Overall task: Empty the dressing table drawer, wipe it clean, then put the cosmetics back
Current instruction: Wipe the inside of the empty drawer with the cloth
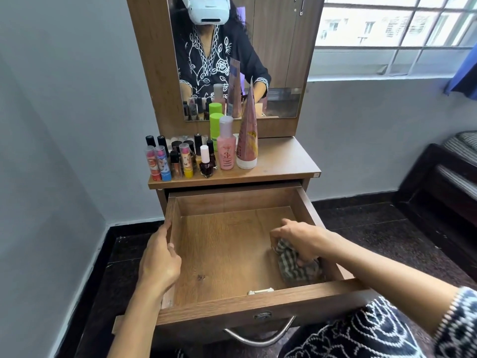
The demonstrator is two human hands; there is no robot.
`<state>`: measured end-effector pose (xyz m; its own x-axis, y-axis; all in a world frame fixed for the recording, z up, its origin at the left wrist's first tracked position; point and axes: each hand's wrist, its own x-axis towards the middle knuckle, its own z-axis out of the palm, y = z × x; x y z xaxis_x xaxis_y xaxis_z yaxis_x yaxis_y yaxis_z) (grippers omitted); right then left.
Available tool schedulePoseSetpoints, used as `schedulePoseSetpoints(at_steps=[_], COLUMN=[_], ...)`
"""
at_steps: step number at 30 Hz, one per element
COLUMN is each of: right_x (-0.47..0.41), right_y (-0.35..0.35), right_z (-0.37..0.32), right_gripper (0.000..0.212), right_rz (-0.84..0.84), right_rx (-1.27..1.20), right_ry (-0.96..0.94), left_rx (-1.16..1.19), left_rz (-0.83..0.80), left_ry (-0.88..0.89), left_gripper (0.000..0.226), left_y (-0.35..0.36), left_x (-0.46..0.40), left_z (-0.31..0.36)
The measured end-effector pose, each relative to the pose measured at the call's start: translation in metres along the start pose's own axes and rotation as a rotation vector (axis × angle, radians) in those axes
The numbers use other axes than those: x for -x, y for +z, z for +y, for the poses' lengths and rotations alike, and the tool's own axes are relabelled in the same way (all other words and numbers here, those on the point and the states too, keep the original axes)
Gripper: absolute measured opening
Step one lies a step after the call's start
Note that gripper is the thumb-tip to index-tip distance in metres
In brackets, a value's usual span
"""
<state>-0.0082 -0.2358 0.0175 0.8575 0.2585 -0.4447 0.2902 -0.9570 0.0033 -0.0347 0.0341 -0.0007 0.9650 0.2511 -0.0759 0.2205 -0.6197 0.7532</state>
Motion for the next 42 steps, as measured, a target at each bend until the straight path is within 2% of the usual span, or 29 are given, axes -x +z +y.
schedulePoseSetpoints(at_steps=[4,7,12,15,19,25,30,38,42], right_x=[-0.035,-0.054,-0.048,-0.020,0.015,0.021,-0.002,-0.048,-0.048], right_y=[-0.012,-0.022,-0.028,-0.025,-0.002,0.010,-0.011,-0.049,-0.044], right_z=[0.014,0.018,0.013,0.001,-0.007,0.003,0.008,0.004,-0.003], right_gripper=[0.065,0.068,0.070,0.074,0.067,0.059,0.061,0.060,0.058], right_rz=[0.131,0.189,0.106,0.001,-0.088,-0.041,-0.058,-0.070,0.009], right_rx=[-0.077,-0.099,-0.034,0.054,0.011,-0.161,-0.141,-0.176,-0.148], right_ry=[0.013,0.057,0.069,0.015,-0.083,-0.114,-0.109,0.000,0.017], left_rx=[-0.002,0.003,0.019,0.026,0.014,0.019,0.010,-0.018,-0.013], left_rz=[-0.002,0.001,-0.004,-0.005,-0.013,-0.010,-0.002,-0.002,-0.003], left_ry=[0.001,0.007,0.006,0.008,0.002,0.000,-0.011,-0.012,-0.011], left_gripper=[0.053,0.052,0.053,0.053,0.054,0.054,0.054,0.052,0.052], left_y=[-0.001,0.000,-0.001,-0.001,-0.001,-0.002,-0.001,-0.001,-0.001], left_x=[0.000,0.001,0.001,0.002,0.002,0.002,0.001,0.000,0.000], left_z=[0.000,0.001,0.000,0.001,0.001,0.002,0.004,0.003,0.003])
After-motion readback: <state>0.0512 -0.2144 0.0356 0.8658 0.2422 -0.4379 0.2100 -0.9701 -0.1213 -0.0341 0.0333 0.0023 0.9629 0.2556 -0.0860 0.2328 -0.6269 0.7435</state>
